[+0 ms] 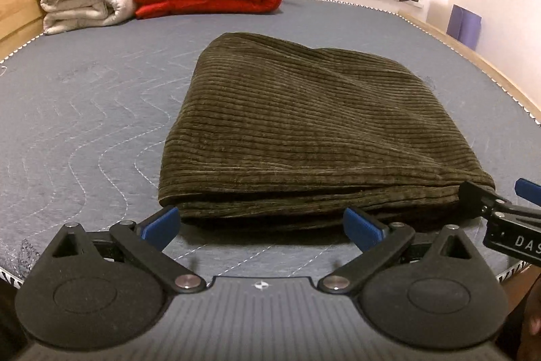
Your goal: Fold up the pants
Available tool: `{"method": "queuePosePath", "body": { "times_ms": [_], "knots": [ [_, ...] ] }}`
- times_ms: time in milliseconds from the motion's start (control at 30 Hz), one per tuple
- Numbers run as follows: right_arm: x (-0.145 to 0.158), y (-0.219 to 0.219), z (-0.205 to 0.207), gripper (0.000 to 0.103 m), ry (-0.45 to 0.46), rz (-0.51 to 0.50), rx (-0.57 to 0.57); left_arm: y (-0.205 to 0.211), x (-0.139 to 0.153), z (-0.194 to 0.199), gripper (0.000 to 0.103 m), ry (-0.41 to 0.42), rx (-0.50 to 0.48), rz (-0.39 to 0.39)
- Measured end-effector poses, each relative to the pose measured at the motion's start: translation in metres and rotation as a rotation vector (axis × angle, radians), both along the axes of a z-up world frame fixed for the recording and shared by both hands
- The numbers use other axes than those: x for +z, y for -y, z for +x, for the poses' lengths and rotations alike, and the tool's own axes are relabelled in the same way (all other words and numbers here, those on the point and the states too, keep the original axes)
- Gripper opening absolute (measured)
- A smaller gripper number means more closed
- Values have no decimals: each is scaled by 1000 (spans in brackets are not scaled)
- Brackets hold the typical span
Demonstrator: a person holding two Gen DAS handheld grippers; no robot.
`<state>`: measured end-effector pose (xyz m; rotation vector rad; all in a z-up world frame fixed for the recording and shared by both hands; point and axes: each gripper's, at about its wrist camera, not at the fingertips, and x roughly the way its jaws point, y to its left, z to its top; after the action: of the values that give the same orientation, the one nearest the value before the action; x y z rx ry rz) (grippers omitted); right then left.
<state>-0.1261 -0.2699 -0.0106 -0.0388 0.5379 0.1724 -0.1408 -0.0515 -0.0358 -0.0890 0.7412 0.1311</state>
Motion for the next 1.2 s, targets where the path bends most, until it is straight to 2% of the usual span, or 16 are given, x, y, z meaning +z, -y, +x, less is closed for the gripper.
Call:
{"method": "queuePosePath", "body": {
  "times_ms": [1200],
  "knots": [
    [-9, 0, 4, 102, -38, -18, -18, 10, -3, -3, 103, 12, -52, 30]
  ]
}}
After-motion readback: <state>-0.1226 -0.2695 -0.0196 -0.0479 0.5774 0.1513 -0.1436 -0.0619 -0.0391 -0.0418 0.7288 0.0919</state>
